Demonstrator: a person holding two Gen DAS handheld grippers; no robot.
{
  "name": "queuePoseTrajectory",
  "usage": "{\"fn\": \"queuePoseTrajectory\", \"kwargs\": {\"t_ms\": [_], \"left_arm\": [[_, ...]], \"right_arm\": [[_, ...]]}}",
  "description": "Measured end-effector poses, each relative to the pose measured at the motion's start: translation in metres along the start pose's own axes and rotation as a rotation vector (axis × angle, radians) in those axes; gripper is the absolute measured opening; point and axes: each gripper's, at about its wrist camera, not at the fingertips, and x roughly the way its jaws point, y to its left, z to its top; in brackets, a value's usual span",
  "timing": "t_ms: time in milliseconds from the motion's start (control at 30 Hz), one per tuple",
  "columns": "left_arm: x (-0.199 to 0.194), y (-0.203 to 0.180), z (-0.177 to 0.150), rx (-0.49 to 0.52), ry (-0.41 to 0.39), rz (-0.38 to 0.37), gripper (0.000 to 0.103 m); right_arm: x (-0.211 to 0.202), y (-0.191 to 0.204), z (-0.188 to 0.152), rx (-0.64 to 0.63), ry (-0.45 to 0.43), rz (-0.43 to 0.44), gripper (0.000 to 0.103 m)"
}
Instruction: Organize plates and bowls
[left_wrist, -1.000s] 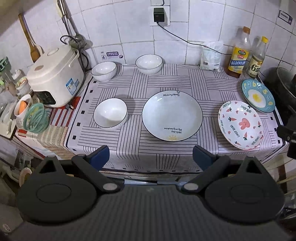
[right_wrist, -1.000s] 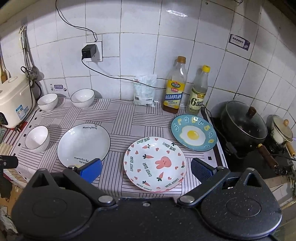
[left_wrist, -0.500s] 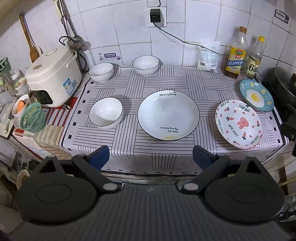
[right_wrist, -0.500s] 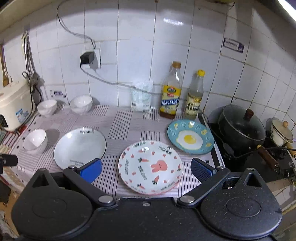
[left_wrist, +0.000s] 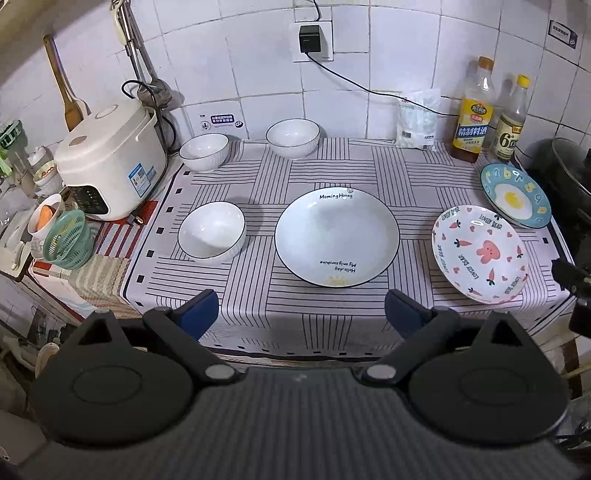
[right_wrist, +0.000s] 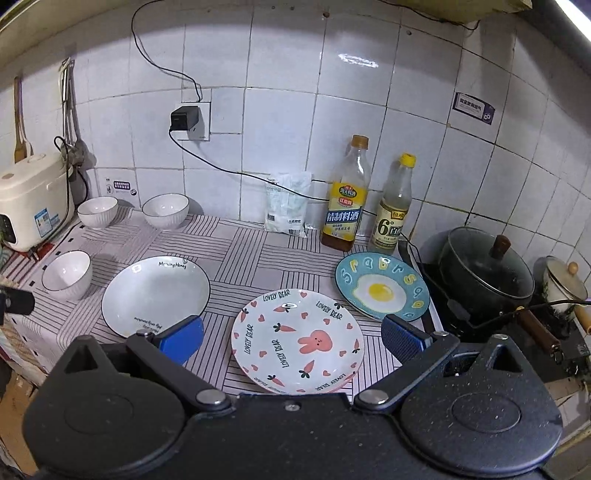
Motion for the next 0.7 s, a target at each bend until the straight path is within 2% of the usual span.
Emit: {"fn": "queuePoseTrajectory", "kwargs": {"t_ms": [233, 400, 567, 700], "left_arm": [[0.008, 0.0, 0.005, 0.017, 0.033, -0.001, 0.098], [0.008, 0.005, 0.009, 0.018, 0.026, -0.011, 0.098], [0.014, 0.026, 0.017, -0.022, 0.049, -0.067, 0.096], [0.034, 0.048, 0.025, -0.078, 0.075, -0.092, 0.096]], "right_arm": [[0.005, -0.005, -0.003, 0.03, 0.004, 0.002, 0.103], [0.01, -0.007, -0.006, 0.047, -0.016, 0.019, 0.103], [0.009, -0.009, -0.009, 0.096, -0.112, 0.139, 0.103], [0.023, 0.002, -0.005, 0.06, -0.126, 0.21, 0.103]]}}
